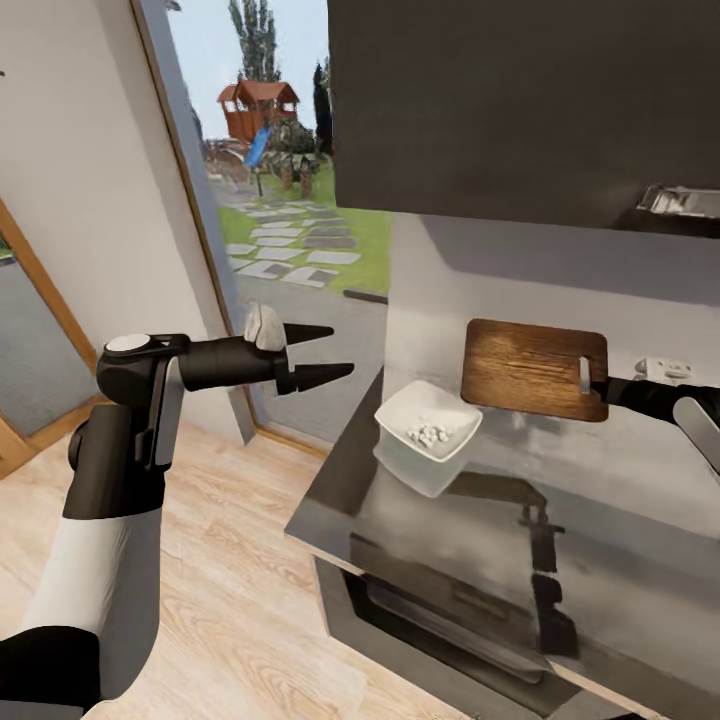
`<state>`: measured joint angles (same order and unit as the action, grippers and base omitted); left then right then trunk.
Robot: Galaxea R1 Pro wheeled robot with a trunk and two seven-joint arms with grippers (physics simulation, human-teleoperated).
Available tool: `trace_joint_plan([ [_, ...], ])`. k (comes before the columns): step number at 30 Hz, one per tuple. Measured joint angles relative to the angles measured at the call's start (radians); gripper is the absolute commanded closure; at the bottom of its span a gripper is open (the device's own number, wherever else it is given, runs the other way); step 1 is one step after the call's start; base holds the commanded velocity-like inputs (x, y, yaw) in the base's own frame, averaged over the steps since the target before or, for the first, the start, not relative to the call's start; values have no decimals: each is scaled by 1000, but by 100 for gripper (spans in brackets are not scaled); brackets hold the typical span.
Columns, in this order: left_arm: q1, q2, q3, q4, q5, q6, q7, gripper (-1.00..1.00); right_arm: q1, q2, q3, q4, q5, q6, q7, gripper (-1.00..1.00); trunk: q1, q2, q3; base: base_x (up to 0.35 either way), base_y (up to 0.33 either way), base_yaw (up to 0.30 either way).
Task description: In the kitchen, take the Vidalia onion out of the sink, dice it on the chopping board with the paring knife, put the diced onion into the bowl on the countertop, then place both the paring knife and the chopping board into the sink.
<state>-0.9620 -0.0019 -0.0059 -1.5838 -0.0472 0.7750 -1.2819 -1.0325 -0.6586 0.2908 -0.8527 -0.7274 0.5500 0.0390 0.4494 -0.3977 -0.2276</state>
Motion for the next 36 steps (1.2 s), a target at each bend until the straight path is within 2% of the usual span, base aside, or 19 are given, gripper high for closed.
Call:
trace_joint_plan([
  [8,0,-6,0,1,0,3,45,-100,0,0,0,-2,-1,3,0,100,0,0,0,0,-125,-99],
  [13,0,-7,0,1,0,4,47,-100,0,0,-4,-4,-5,100,-1,100,0,0,0,0,-3,-110],
  [17,0,-7,0,0,0,4,47,-100,0,0,-5,-5,-3,117,-1,100,0,0,0,-52,-27,-202],
  [24,0,-6,0,1,0,3,47,-100,0,1,-3,-5,-2,128,-2,100,0,0,0,-205,-171,-30],
  [31,0,-7,0,1,0,4,47,-100,0,1,-6,-4,2,321,-1,100,0,0,0,-232,-207,-1],
  [36,0,-7,0,1,0,3,50,-100,0,1,-8,-6,2,367,0,100,0,0,0,-231,-208,0],
])
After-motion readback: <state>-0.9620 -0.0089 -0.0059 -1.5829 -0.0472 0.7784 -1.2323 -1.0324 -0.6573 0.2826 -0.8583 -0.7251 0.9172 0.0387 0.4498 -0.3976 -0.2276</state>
